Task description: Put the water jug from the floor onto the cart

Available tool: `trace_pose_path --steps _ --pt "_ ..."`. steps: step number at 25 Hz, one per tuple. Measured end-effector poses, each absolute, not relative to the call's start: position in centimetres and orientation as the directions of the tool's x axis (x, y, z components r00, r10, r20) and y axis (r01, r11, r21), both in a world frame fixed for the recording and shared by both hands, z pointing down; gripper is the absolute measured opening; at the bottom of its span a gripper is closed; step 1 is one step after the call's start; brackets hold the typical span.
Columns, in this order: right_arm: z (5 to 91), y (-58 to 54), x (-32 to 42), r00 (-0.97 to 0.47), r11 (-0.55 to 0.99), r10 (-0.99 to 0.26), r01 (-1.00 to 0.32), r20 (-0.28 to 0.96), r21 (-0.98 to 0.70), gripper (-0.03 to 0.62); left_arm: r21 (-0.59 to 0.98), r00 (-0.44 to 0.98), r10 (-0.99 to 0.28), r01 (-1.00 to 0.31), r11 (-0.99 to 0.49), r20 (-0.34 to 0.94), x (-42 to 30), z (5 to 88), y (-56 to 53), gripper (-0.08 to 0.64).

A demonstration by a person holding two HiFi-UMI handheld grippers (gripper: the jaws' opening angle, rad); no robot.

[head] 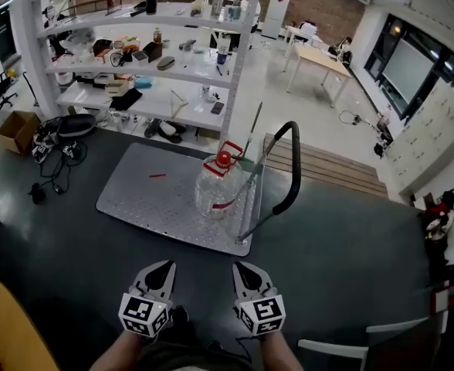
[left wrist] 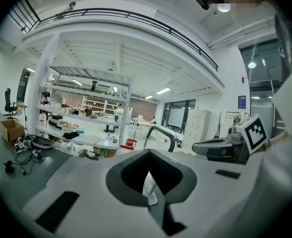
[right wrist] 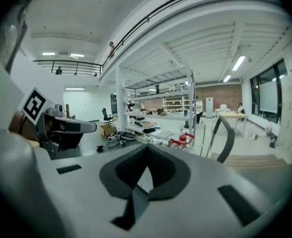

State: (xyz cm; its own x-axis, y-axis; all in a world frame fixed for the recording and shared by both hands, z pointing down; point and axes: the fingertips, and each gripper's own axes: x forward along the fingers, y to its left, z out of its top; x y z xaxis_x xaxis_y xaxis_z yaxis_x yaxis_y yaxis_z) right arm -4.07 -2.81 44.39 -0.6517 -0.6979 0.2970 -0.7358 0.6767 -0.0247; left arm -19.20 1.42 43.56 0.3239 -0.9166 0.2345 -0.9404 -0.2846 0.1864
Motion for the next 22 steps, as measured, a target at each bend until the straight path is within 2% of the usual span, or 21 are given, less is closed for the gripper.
trace_pose_path --steps 3,11,22 --pt "44.0 -0.4 -0.9 -0.624 0.655 -0.728 -0.756 0.285 0.018 -0.011 0.176 0.345 -0.907 -0.935 -0.309 0.241 -16.1 43.6 3.5 0.008" --pt "45.1 5.1 7.0 -0.595 0.615 -0.747 -0.788 0.296 -0.033 -0.011 0.186 0.370 -0.895 -0.925 -0.331 0.249 -8.9 44.0 7.9 0.008" --pt "44.8 9.2 11.6 -0.590 0.595 -0.756 -0.800 0.283 -0.077 -0.012 0.172 0.379 -0.891 -0.923 -0.344 0.250 -5.0 43.7 12.4 0.008"
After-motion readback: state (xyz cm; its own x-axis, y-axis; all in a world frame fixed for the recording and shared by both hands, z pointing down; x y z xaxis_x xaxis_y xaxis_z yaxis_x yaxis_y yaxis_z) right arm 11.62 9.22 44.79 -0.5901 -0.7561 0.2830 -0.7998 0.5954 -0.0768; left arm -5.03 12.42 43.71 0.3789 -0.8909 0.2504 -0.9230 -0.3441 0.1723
